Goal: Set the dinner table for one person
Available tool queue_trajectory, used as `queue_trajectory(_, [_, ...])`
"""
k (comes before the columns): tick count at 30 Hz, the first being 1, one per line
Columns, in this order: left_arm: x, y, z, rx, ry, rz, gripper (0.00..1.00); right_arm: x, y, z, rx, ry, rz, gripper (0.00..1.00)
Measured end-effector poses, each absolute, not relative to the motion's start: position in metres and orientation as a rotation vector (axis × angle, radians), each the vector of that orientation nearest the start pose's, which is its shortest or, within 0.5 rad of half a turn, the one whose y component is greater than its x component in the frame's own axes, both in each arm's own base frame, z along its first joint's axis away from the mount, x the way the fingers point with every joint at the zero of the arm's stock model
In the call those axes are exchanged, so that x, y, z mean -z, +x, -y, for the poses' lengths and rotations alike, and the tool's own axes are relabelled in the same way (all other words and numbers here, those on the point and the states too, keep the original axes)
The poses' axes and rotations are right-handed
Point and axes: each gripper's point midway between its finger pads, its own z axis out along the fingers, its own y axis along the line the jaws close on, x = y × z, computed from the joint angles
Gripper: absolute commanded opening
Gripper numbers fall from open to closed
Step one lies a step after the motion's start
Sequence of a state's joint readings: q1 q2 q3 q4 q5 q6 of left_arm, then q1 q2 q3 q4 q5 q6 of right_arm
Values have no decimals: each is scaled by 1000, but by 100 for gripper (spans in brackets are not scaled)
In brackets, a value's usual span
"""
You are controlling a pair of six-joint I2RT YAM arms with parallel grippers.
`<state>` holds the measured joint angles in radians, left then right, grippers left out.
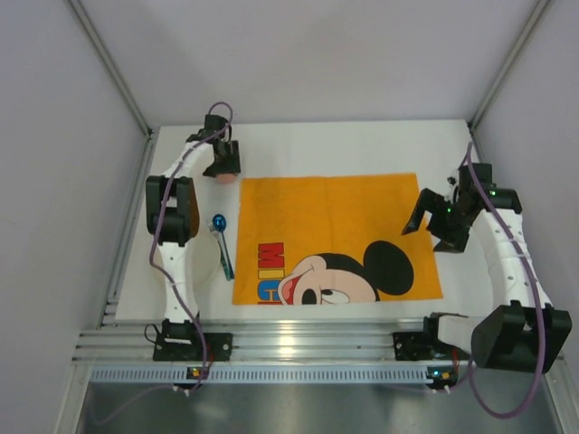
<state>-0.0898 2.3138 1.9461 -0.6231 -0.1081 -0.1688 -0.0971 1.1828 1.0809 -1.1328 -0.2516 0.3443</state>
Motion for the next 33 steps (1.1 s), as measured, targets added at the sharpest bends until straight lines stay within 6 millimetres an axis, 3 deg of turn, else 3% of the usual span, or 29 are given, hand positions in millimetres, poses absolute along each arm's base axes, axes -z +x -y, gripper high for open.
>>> queue_trajectory(2, [-49, 527, 49, 38, -124, -2582, 5, -172, 234, -43, -458, 499, -2704, 100])
queue_trajectory(5, [-70, 493, 77, 211, -80, -2592, 0, -215, 266, -67, -583, 349, -2571, 100])
queue_trajectory(8, [-111, 476, 107, 369, -28, -2534, 0, -256, 283, -101, -755, 179, -2437, 100])
queue_trajectory(12, [-171, 459, 153, 564, 98, -2412, 0, -285, 285, -145, -982, -12, -2333, 100])
queue_trajectory(16, [-210, 411, 206, 866, 266, -2352, 0, -291, 278, -177, -1133, -148, -2312, 100])
queue_trajectory(20, [-224, 348, 245, 1174, 394, -2357, 0, -295, 273, -197, -1233, -243, -2292, 100])
queue_trajectory(26, [-241, 259, 272, 1539, 451, -2378, 0, -306, 269, -208, -1304, -313, -2232, 100])
queue_trajectory(33, [-281, 202, 296, 1759, 554, -2268, 0, -313, 269, -219, -1368, -358, -2174, 100])
